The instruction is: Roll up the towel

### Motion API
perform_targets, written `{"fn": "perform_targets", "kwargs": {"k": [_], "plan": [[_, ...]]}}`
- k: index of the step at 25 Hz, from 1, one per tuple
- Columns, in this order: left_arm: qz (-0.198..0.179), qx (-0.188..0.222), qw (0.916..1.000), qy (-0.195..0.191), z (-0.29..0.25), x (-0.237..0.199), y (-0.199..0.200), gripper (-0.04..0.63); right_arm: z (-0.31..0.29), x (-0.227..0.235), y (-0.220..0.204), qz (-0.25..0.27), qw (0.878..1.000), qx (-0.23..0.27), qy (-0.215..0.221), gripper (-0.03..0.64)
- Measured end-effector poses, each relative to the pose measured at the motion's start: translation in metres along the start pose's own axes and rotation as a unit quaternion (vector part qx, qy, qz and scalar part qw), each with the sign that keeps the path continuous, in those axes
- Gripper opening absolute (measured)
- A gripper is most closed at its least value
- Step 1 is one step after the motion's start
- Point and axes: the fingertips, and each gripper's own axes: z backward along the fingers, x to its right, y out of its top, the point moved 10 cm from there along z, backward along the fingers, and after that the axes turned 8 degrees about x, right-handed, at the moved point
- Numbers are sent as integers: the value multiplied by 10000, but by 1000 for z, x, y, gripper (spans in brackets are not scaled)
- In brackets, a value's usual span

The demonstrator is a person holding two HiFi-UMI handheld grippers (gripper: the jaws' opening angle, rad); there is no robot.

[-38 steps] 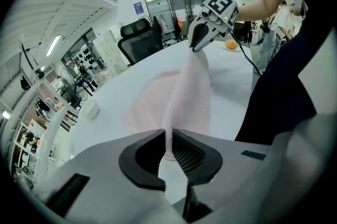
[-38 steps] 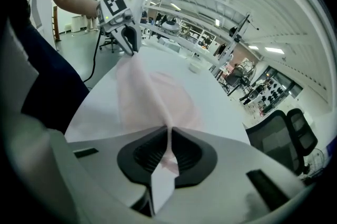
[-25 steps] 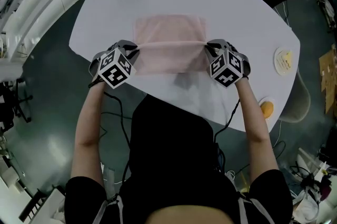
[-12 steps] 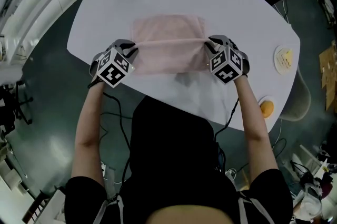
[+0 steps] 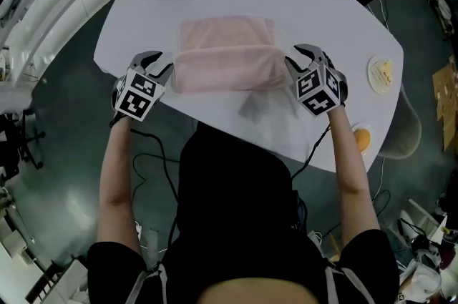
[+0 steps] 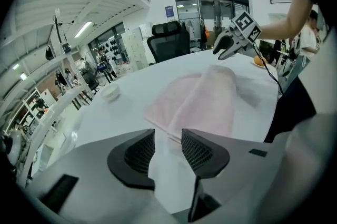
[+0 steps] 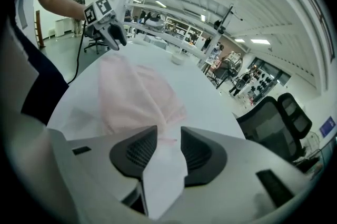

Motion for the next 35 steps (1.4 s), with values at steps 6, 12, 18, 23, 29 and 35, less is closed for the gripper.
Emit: {"fn": "perform_targets", "kwargs": {"k": [6,12,18,23,29,35], "plan": [[-160,-33,9998,-130,26,37,-14,163,20,-43,-2,698,9972,-65,252,152],[-460,-159,9982,-340,27,74,-24,163,21,-80,-8,1197,9910,-167,568,152],[-720,-308,9956,-521,10,87,-26,163,8,-95,-18,1361,9867,-429,772,152],[-1102,-603,9902,-602,-9,87,-27,163,-8,-95,-25,1298,9859,-607,866,152],[-1209,-779,9878,-592,-18,86,-26,101,-15,-92,-28,1301,9849,-707,897,94],[-1041,-699,9895,-714,-4,92,-27,60,0,-93,-26,1251,9868,-558,862,51]]}}
